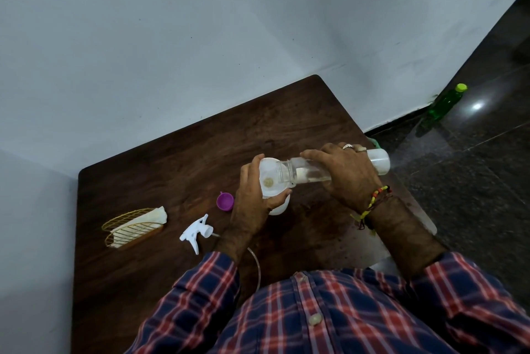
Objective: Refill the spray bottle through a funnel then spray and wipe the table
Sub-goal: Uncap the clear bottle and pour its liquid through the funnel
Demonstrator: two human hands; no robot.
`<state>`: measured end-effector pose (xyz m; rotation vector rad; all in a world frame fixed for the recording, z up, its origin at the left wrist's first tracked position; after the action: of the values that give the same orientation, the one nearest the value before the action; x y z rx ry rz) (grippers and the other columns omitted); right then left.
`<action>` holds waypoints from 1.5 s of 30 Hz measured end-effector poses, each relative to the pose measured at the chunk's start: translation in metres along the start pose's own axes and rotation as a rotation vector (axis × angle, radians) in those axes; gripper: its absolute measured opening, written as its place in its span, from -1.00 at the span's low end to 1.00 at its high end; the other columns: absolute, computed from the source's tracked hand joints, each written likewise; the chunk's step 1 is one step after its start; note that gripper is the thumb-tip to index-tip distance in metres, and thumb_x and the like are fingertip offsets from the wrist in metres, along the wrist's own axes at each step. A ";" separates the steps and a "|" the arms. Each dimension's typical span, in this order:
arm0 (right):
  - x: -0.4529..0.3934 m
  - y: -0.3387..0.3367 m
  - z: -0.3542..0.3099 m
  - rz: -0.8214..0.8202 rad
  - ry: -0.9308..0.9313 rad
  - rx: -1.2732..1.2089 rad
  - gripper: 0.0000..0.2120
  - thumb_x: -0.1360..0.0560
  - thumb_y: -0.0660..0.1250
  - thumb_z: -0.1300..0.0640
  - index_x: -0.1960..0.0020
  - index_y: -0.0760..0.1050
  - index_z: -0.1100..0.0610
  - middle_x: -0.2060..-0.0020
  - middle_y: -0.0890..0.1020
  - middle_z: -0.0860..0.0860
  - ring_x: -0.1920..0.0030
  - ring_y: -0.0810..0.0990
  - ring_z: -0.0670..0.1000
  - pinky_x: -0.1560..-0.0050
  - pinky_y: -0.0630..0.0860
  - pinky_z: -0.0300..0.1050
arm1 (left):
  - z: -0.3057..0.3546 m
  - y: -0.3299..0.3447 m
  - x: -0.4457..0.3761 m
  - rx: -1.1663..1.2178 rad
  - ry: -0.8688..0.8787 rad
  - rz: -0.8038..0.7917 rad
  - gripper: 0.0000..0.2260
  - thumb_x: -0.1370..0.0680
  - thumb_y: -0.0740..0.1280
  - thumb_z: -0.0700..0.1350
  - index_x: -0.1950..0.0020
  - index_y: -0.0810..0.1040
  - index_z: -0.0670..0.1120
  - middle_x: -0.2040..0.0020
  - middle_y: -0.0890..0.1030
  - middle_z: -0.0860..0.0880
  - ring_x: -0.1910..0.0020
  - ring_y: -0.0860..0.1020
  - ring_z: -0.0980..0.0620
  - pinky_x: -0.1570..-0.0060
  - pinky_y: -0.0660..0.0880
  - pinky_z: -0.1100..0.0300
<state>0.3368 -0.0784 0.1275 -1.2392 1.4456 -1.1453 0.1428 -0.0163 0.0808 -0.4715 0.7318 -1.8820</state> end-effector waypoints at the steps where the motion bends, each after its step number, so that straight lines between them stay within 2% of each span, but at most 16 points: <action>1: 0.000 0.000 0.000 0.004 -0.001 0.000 -0.41 -0.36 0.51 0.07 -0.34 0.42 -0.17 -0.07 0.61 -0.04 -0.05 0.60 0.11 -0.12 0.45 0.12 | 0.000 0.000 0.000 0.000 0.003 0.003 -0.15 -0.34 0.57 0.07 -0.50 0.21 -0.04 -0.38 0.31 -0.05 -0.24 0.30 0.17 -0.12 0.36 0.24; 3: 0.000 -0.001 0.000 0.011 -0.004 0.003 -0.41 -0.35 0.52 0.07 -0.33 0.43 -0.17 -0.05 0.62 -0.04 -0.04 0.61 0.11 -0.11 0.46 0.11 | -0.001 0.001 -0.001 -0.002 0.003 0.007 -0.15 -0.33 0.57 0.07 -0.50 0.22 -0.04 -0.38 0.31 -0.05 -0.24 0.31 0.17 -0.12 0.36 0.29; 4: -0.001 -0.001 0.000 0.012 -0.006 0.002 -0.41 -0.35 0.52 0.08 -0.33 0.44 -0.16 -0.05 0.62 -0.04 -0.04 0.61 0.12 -0.12 0.46 0.12 | -0.001 0.001 -0.001 -0.003 0.002 0.007 -0.15 -0.33 0.57 0.08 -0.50 0.22 -0.04 -0.38 0.31 -0.04 -0.23 0.31 0.18 -0.10 0.34 0.38; 6: -0.002 0.000 0.000 0.012 -0.008 -0.001 -0.41 -0.35 0.52 0.09 -0.32 0.44 -0.16 -0.04 0.62 -0.03 -0.04 0.61 0.12 -0.13 0.45 0.13 | -0.002 0.001 -0.001 -0.003 -0.003 0.009 -0.16 -0.33 0.56 0.09 -0.50 0.22 -0.02 -0.37 0.31 -0.01 -0.21 0.31 0.21 0.01 0.25 0.57; 7: -0.002 0.000 0.000 0.012 -0.008 0.000 -0.41 -0.35 0.52 0.10 -0.32 0.45 -0.16 -0.04 0.62 -0.03 -0.04 0.61 0.13 -0.13 0.45 0.14 | -0.003 0.001 -0.001 -0.001 -0.005 0.010 -0.16 -0.33 0.56 0.10 -0.50 0.22 -0.01 -0.37 0.31 0.00 -0.20 0.32 0.22 0.05 0.24 0.58; 8: -0.002 0.000 0.000 0.017 -0.010 0.002 -0.41 -0.34 0.52 0.11 -0.32 0.45 -0.16 -0.03 0.62 -0.03 -0.03 0.61 0.13 -0.12 0.46 0.14 | -0.003 0.001 -0.001 0.003 -0.004 0.011 -0.16 -0.33 0.56 0.11 -0.50 0.22 -0.01 -0.37 0.31 0.01 -0.21 0.32 0.21 0.03 0.25 0.56; 11: -0.002 0.002 0.000 0.027 -0.011 0.003 -0.41 -0.33 0.52 0.11 -0.31 0.44 -0.16 -0.01 0.62 -0.04 -0.01 0.61 0.13 -0.10 0.46 0.12 | -0.002 0.001 0.001 0.016 0.000 0.013 -0.16 -0.34 0.56 0.10 -0.50 0.22 -0.01 -0.38 0.31 -0.01 -0.22 0.33 0.18 -0.07 0.35 0.33; 13: -0.002 0.002 0.001 0.015 -0.008 -0.007 -0.40 -0.34 0.51 0.10 -0.33 0.44 -0.16 -0.03 0.62 -0.04 -0.04 0.60 0.12 -0.12 0.45 0.13 | -0.001 0.001 0.001 0.015 -0.002 0.014 -0.16 -0.34 0.56 0.09 -0.50 0.22 -0.02 -0.38 0.31 -0.01 -0.22 0.33 0.18 -0.09 0.36 0.28; 17: -0.001 0.000 0.000 -0.001 -0.003 -0.011 -0.40 -0.35 0.50 0.10 -0.35 0.43 -0.15 -0.07 0.61 -0.03 -0.07 0.60 0.12 -0.15 0.44 0.13 | -0.001 0.000 0.001 0.013 -0.001 0.012 -0.16 -0.34 0.56 0.09 -0.50 0.22 -0.02 -0.38 0.30 -0.02 -0.22 0.32 0.20 -0.08 0.34 0.32; 27: -0.002 -0.005 -0.003 -0.028 0.000 -0.009 -0.37 -0.37 0.48 0.15 -0.38 0.40 -0.14 -0.12 0.59 -0.02 -0.12 0.57 0.13 -0.20 0.40 0.12 | 0.002 -0.002 0.002 0.016 0.012 0.010 -0.16 -0.35 0.56 0.07 -0.51 0.21 -0.04 -0.38 0.30 -0.06 -0.25 0.32 0.14 -0.15 0.41 0.18; 32: -0.002 -0.004 -0.003 -0.016 0.000 0.007 -0.38 -0.36 0.49 0.13 -0.36 0.41 -0.16 -0.08 0.61 -0.03 -0.08 0.58 0.12 -0.16 0.43 0.13 | -0.001 0.000 0.001 -0.007 0.017 -0.002 -0.09 -0.35 0.55 0.09 -0.56 0.13 -0.02 -0.39 0.30 -0.08 -0.26 0.32 0.13 -0.16 0.38 0.20; 45: -0.001 -0.001 -0.002 0.002 0.002 0.011 -0.38 -0.36 0.52 0.09 -0.35 0.41 -0.17 -0.05 0.61 -0.05 -0.06 0.59 0.10 -0.14 0.45 0.11 | 0.002 -0.003 0.001 0.008 0.011 -0.017 -0.12 -0.33 0.55 0.16 -0.52 0.18 0.01 -0.39 0.29 0.00 -0.24 0.31 0.18 -0.10 0.36 0.26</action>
<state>0.3352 -0.0770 0.1286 -1.2285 1.4400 -1.1523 0.1414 -0.0173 0.0842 -0.4641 0.7290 -1.9036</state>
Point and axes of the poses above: each hand's wrist, its own x-axis away from the middle knuckle, its own y-axis out of the palm, z = x × y, the point moved 3 cm from there along -x, towards the middle knuckle
